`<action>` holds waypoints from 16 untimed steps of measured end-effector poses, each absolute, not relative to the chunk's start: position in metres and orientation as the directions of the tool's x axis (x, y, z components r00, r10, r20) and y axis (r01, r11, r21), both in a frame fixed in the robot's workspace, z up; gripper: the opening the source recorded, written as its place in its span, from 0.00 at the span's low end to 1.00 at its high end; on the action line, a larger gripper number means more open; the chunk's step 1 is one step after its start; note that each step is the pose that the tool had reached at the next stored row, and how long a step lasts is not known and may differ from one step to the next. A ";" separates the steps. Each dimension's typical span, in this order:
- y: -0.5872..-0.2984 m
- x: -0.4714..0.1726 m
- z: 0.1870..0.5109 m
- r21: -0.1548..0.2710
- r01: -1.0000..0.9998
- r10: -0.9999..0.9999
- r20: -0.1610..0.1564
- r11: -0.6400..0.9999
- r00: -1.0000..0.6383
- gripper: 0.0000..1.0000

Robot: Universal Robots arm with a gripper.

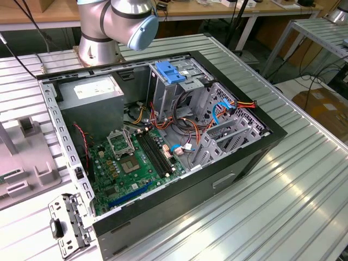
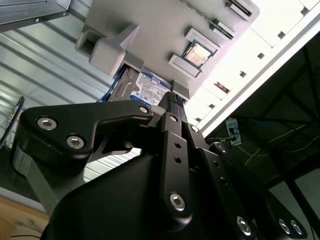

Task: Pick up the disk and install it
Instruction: 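Pick up the disk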

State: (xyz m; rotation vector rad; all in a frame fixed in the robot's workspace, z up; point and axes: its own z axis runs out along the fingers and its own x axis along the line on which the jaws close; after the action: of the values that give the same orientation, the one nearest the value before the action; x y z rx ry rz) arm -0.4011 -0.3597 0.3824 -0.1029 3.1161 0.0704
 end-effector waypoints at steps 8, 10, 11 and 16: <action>-0.360 -0.401 0.382 0.044 -0.106 -0.105 -0.024 0.993 -0.994 0.11; -0.360 -0.401 0.382 0.044 -0.118 -0.117 -0.024 0.992 -0.993 0.11; -0.360 -0.401 0.382 0.044 -0.124 -0.123 -0.024 0.991 -0.992 0.11; -0.360 -0.401 0.382 0.044 -0.155 -0.154 -0.024 0.987 -0.988 0.11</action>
State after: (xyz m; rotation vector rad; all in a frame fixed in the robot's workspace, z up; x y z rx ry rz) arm -0.4011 -0.3597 0.3824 -0.2412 3.1105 0.0719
